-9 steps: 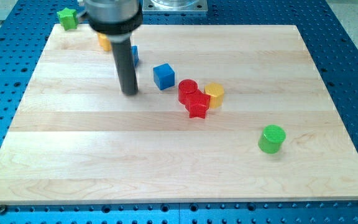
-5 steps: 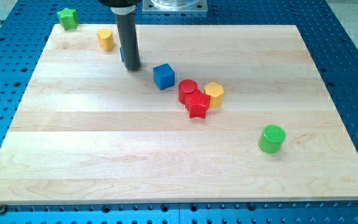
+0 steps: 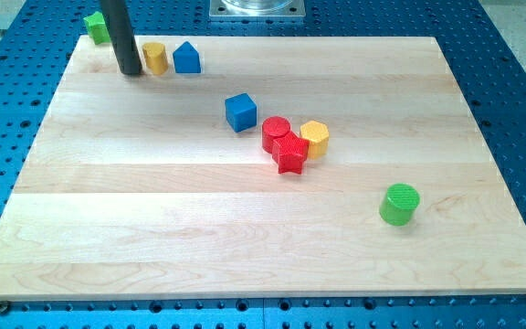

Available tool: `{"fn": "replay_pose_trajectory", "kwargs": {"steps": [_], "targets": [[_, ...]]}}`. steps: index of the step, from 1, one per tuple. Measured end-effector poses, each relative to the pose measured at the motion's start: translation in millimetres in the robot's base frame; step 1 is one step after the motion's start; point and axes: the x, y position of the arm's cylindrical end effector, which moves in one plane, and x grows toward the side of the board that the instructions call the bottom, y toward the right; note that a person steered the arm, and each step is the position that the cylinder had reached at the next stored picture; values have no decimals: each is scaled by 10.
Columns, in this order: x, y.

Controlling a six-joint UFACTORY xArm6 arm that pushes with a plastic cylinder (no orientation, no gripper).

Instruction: Place the heart and the triangle diagonally to each other

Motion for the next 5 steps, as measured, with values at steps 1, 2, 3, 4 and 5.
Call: {"fn": "replay_pose_trajectory", "kwargs": {"steps": [1, 2, 3, 4, 5], "targets": [[-273, 72], [-302, 337], [183, 217], [969, 188], [926, 138]]}}
